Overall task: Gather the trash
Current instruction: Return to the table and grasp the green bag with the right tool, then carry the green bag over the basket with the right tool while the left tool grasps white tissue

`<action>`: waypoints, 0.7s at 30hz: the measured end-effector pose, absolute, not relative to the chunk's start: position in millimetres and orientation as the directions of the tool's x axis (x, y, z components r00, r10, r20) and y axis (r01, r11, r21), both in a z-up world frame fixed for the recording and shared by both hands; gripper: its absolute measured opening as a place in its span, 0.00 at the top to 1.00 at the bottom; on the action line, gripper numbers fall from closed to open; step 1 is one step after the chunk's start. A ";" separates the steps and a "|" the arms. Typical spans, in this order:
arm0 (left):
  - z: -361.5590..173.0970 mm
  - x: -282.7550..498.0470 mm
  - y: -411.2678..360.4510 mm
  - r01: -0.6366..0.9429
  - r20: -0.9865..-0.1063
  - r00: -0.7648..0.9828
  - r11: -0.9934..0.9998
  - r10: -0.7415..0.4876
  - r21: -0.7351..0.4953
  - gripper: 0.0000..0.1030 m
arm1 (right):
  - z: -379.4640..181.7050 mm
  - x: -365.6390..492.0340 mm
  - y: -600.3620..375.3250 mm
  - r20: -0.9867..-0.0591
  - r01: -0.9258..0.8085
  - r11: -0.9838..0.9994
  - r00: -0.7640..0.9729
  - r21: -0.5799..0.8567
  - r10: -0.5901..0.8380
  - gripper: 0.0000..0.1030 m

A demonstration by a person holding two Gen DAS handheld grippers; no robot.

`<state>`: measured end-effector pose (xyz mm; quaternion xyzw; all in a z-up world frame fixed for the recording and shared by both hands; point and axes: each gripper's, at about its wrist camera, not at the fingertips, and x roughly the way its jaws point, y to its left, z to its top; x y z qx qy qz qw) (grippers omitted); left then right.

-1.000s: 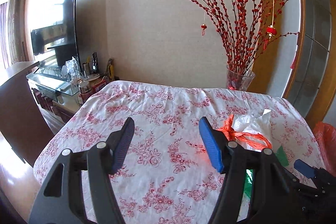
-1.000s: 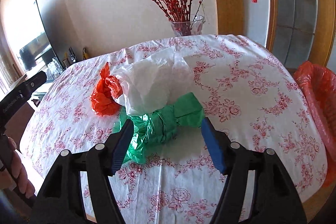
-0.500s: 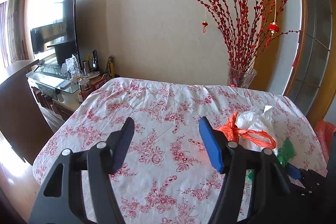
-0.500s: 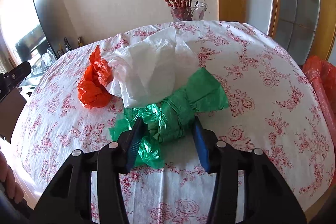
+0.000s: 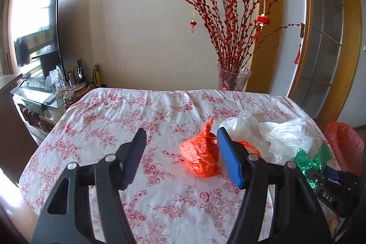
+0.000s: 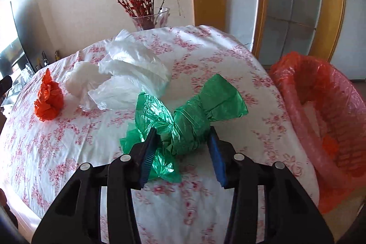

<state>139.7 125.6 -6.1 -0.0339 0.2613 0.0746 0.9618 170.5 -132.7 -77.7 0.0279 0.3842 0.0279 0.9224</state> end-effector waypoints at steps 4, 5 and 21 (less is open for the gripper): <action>1.6 143.3 103.1 -0.097 -0.497 0.865 0.994 0.064 -0.040 0.39 | -74.2 162.2 -160.2 -0.700 0.002 0.998 0.713 0.065 0.044 0.58; 3.3 145.8 96.5 -0.082 -0.496 0.867 0.996 0.050 -0.042 0.39 | -72.6 160.1 -166.3 -0.697 0.011 0.998 0.716 0.063 0.036 0.58; -25.6 220.6 -30.5 0.149 -0.610 0.779 0.988 -0.143 -0.042 0.39 | -50.7 139.8 -251.6 -0.642 0.170 0.984 0.761 0.061 -0.092 0.59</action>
